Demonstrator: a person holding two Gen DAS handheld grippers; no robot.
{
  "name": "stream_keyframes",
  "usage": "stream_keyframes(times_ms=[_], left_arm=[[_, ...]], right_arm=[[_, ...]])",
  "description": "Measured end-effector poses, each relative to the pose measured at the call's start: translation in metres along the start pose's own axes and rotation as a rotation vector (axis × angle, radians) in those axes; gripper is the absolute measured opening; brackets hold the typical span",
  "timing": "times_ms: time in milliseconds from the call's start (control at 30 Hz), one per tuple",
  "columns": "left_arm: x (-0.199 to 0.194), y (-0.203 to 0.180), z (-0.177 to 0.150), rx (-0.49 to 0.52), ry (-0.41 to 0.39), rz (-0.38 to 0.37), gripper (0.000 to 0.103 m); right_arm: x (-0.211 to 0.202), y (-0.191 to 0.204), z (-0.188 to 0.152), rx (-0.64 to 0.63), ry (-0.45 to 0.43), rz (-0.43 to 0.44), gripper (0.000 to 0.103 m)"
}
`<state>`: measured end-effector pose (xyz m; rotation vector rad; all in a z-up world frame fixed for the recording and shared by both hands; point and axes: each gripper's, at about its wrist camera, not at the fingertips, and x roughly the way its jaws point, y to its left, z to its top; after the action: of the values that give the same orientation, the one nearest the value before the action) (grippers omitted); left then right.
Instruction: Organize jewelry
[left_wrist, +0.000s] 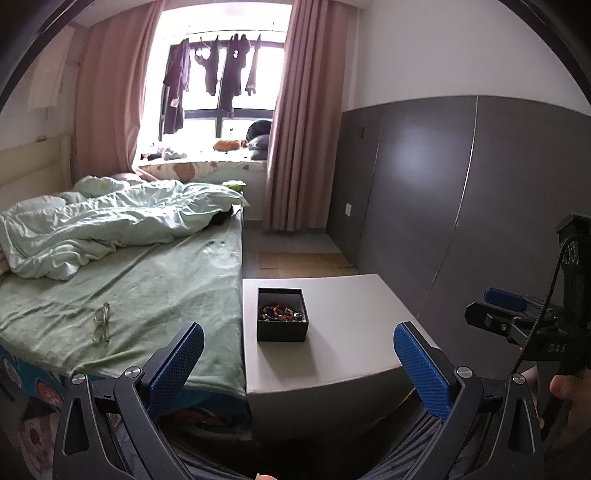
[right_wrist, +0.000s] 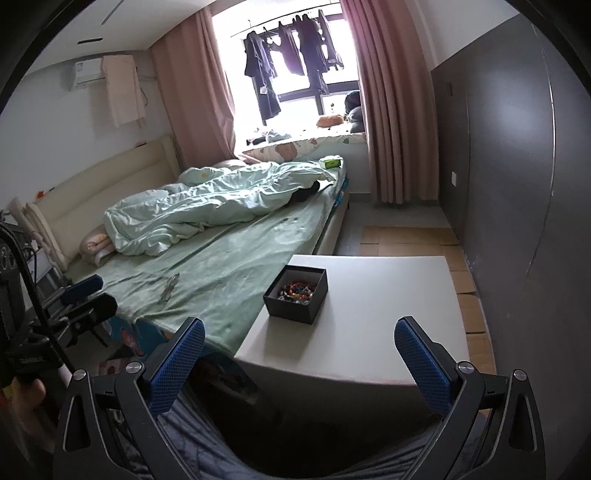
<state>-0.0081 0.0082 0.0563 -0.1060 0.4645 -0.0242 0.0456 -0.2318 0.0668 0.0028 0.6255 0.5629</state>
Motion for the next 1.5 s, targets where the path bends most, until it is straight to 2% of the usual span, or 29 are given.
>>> stream_keyframes(times_ms=[300,500,800,1500], left_arm=[[-0.021,0.01,-0.018,-0.013,-0.075,0.032,0.103],[-0.017,0.014,-0.026,-0.003,-0.061,0.04,0.103],[-0.016,0.014,-0.028,0.008,-0.058,0.052,0.103],[-0.021,0.01,-0.03,0.012,-0.067,0.065,0.103]], right_arm=[[-0.018,0.013,-0.019,-0.023,-0.042,-0.026,0.103],[-0.02,0.019,-0.031,-0.048,-0.052,-0.043,0.103],[-0.02,0.002,-0.033,0.018,-0.065,-0.044,0.103],[-0.009,0.009,-0.04,-0.003,-0.024,-0.038,0.103]])
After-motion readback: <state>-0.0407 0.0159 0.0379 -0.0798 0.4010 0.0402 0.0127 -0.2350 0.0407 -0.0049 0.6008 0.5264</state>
